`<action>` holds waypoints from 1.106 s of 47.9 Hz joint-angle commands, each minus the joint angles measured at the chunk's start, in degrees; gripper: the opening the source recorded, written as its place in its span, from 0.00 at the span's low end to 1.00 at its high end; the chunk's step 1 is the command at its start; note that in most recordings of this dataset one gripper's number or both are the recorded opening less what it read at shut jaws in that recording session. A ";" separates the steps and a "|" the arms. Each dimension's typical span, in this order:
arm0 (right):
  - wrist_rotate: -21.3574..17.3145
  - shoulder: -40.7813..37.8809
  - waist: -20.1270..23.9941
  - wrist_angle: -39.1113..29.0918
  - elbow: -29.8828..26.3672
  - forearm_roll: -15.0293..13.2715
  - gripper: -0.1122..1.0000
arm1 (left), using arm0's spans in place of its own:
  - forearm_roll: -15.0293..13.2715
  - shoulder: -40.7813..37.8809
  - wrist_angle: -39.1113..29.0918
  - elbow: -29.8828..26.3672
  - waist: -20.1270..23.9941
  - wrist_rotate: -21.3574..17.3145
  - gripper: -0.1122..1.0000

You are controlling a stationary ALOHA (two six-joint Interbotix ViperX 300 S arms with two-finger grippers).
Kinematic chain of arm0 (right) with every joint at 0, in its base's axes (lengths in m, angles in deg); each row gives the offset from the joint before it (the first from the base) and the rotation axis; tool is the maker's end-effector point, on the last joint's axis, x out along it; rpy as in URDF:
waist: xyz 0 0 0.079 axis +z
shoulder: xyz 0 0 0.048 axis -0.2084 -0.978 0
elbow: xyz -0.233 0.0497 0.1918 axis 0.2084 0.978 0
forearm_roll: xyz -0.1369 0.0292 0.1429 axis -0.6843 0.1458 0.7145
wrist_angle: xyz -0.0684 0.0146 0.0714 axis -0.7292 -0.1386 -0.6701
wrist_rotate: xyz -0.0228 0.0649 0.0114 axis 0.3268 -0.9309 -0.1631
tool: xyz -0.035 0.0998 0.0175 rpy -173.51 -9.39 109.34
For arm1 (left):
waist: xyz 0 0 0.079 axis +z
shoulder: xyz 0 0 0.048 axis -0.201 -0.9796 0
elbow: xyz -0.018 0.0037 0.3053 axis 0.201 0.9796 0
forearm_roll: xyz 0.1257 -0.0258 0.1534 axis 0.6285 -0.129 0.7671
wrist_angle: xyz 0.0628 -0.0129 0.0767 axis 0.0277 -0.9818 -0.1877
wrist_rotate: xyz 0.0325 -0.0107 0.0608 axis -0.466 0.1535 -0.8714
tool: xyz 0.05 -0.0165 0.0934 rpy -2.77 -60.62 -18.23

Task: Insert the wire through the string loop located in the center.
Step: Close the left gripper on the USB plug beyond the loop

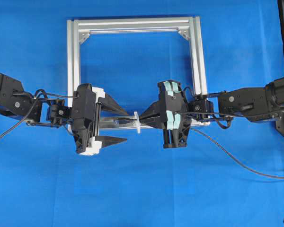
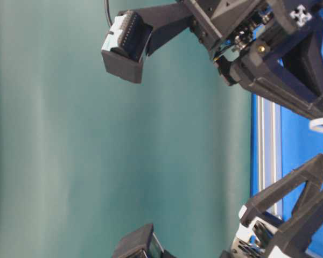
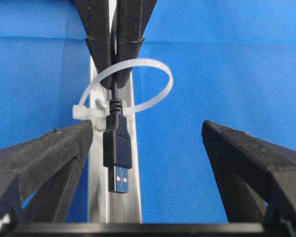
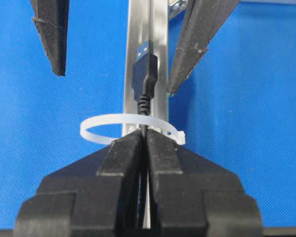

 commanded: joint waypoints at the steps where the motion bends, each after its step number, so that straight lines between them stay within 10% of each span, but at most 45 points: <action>1: 0.09 0.70 0.09 0.35 -0.97 -0.09 0.08 | 0.09 0.79 0.26 -0.97 0.09 -0.09 0.89; 18: 0.09 0.70 0.09 0.35 -0.97 -0.09 0.08 | 0.00 0.79 0.09 -1.05 0.09 0.00 0.83; 32: 0.18 0.70 0.09 0.26 -0.97 -0.09 0.08 | -0.09 0.79 0.00 -1.05 0.79 0.09 0.17; 53: 0.35 0.79 0.09 0.35 -0.97 -0.18 0.08 | -0.18 0.70 -2.29 -1.41 0.79 0.79 0.18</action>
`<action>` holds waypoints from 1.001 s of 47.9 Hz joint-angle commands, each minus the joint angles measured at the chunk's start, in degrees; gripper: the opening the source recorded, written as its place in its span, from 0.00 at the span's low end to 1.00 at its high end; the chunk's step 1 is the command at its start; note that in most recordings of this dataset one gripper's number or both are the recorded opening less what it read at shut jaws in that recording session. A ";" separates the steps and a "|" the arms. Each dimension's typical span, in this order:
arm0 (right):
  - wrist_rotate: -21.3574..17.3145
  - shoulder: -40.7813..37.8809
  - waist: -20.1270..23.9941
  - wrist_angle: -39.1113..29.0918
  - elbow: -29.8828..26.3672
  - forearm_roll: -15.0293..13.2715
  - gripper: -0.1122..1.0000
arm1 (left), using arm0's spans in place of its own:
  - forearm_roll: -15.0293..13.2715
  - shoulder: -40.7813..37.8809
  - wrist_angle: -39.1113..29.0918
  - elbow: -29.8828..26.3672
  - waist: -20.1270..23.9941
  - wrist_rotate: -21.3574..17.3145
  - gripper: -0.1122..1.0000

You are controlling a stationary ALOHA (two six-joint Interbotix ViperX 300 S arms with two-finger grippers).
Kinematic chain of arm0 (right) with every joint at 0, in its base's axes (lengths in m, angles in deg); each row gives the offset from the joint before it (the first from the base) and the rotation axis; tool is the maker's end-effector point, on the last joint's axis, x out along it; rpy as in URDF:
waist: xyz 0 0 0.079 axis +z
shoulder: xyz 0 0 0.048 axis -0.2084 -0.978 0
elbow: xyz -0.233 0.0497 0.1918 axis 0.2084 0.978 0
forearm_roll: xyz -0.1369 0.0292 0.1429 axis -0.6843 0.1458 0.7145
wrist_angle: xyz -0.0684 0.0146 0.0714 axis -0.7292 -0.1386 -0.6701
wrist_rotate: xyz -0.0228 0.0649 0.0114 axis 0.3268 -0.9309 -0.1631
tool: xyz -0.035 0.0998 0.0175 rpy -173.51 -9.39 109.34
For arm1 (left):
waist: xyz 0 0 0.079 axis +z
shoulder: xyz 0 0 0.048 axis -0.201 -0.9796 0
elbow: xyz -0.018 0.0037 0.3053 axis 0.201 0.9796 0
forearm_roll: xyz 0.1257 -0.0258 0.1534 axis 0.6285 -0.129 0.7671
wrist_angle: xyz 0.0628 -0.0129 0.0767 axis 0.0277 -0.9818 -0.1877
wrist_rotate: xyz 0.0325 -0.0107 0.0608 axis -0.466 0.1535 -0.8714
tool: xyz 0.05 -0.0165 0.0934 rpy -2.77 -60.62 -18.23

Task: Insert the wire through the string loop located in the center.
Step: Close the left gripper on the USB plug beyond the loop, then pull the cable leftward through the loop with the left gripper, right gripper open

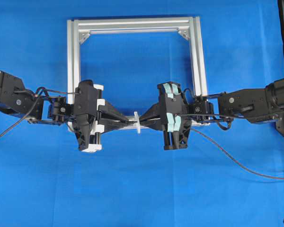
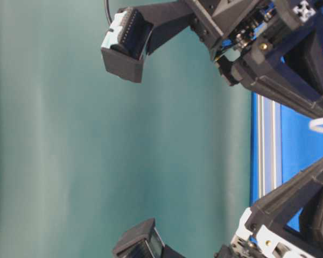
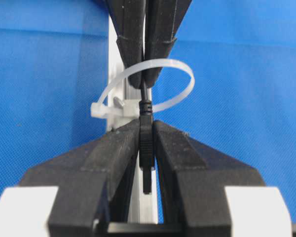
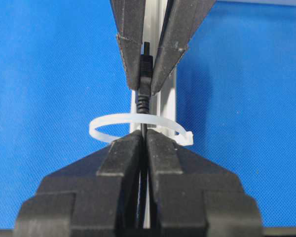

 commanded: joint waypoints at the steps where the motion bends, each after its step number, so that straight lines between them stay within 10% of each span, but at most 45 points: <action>1: 0.00 0.70 -0.35 0.35 -1.05 0.00 0.08 | -0.09 0.70 0.18 -0.79 -0.09 0.09 0.18; 14: 0.09 0.79 -0.35 0.35 -0.97 0.00 0.16 | -0.09 0.79 0.18 -0.79 -0.09 0.09 0.18; 31: 0.18 0.70 -0.35 -1.23 -1.05 0.00 0.97 | -0.09 0.79 0.18 -0.88 -0.18 0.09 0.18; 48: 0.18 0.70 -0.35 -1.32 -0.97 -0.26 0.97 | 0.00 1.14 0.18 -0.53 -0.18 0.09 0.18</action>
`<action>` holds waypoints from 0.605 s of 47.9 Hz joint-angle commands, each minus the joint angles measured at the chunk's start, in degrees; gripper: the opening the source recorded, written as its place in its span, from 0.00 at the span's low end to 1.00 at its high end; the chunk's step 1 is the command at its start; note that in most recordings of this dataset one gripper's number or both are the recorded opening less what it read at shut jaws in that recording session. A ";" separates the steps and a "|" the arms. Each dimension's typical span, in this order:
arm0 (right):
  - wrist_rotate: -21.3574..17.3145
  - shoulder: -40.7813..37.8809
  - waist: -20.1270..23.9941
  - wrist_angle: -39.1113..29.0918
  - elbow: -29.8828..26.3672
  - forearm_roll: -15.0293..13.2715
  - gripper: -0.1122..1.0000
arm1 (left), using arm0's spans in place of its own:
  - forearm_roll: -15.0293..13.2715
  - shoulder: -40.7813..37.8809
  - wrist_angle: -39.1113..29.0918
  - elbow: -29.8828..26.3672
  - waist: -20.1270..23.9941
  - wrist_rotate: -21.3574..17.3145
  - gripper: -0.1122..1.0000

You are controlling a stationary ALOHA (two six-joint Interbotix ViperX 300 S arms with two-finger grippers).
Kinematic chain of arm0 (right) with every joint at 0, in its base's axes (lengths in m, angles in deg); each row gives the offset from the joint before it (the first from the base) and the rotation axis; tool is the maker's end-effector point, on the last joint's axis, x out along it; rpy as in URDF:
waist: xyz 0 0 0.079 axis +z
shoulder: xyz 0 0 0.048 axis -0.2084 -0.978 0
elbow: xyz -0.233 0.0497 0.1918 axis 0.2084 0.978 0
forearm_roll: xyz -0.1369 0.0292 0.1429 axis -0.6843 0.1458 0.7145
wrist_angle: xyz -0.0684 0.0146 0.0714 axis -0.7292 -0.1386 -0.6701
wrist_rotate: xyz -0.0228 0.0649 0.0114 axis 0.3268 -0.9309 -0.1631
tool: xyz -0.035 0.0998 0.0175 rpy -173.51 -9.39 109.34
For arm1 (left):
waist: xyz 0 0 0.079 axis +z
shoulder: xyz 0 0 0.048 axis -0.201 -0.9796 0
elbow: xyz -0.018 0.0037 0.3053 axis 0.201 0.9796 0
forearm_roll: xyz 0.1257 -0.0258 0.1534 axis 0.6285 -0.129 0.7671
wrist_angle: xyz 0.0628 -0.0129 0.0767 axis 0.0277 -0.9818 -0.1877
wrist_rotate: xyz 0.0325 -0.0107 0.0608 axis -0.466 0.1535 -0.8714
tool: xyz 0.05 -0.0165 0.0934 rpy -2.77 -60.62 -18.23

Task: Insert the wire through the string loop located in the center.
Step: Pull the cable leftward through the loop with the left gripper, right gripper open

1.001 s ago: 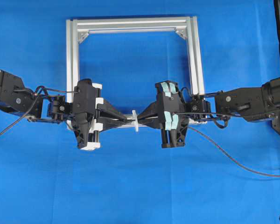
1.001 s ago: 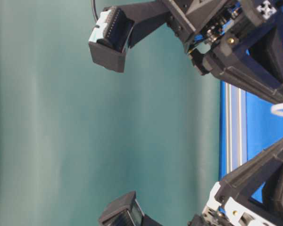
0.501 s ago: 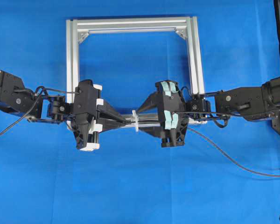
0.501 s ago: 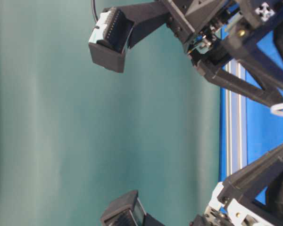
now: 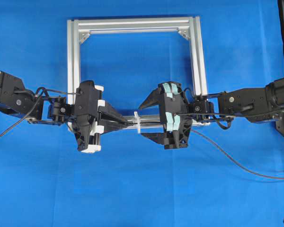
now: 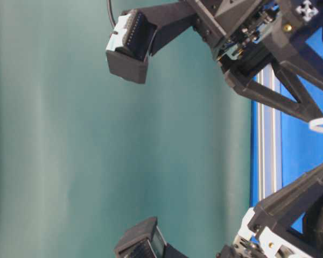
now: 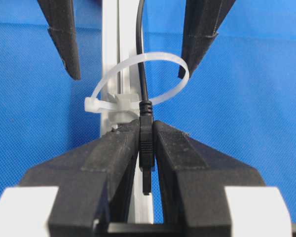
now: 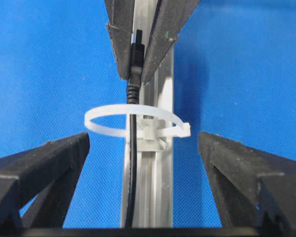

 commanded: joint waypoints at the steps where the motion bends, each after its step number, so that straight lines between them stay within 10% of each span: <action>1: 0.09 0.70 -0.09 0.26 -0.97 -0.26 0.97 | 0.09 1.32 0.26 -0.35 -0.09 0.09 0.18; 29: 0.18 1.32 -0.09 0.18 -0.62 -0.35 0.97 | 0.00 13.97 1.67 14.50 -0.35 0.00 0.18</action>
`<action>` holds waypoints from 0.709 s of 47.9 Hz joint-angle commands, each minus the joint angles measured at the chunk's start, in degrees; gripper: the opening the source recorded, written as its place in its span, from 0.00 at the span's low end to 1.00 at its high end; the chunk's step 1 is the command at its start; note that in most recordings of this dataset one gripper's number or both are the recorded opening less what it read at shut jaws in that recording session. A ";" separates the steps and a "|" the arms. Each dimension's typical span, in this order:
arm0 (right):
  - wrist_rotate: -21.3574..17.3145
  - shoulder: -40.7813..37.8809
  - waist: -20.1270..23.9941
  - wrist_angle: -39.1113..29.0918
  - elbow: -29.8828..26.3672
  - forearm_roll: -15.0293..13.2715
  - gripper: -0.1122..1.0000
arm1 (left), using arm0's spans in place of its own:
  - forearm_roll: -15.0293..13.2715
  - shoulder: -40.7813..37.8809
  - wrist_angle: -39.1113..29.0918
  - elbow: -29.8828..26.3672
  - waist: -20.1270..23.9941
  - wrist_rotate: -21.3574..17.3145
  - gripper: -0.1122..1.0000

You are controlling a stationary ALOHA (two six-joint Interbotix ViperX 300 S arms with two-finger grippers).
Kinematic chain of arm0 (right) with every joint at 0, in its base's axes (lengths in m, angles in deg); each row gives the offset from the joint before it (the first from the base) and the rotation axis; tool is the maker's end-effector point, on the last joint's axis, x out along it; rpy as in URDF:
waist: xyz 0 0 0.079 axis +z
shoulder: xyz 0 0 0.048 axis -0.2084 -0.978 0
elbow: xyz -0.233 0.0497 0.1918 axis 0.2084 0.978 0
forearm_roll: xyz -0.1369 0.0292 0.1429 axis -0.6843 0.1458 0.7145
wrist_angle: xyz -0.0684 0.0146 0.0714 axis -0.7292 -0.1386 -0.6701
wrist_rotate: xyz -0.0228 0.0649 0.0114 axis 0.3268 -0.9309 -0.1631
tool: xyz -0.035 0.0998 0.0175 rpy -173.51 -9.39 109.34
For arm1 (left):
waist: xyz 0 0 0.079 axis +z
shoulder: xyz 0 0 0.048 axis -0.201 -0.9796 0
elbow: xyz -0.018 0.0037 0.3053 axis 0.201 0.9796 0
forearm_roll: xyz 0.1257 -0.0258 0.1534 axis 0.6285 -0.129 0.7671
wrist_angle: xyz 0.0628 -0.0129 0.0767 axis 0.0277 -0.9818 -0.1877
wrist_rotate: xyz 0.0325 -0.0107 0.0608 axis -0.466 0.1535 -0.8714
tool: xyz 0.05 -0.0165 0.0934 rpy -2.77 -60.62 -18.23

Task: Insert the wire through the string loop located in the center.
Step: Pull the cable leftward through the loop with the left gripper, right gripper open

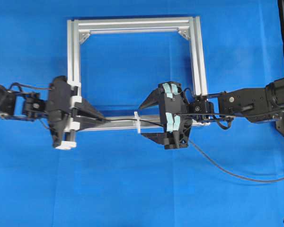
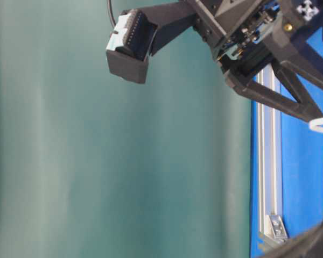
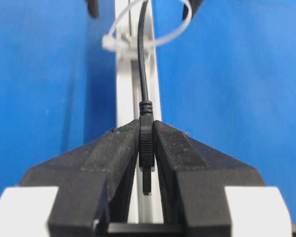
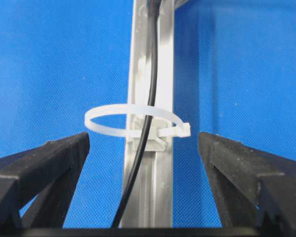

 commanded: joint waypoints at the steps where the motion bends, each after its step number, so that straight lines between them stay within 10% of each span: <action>1: 0.00 1.32 -0.09 0.18 -0.62 -0.09 0.97 | 0.00 3.69 0.88 2.64 -0.35 0.09 0.18; 34: 0.09 2.64 -0.09 -1.85 -0.53 -0.88 0.97 | 0.35 15.56 0.09 15.03 -0.53 -0.09 0.18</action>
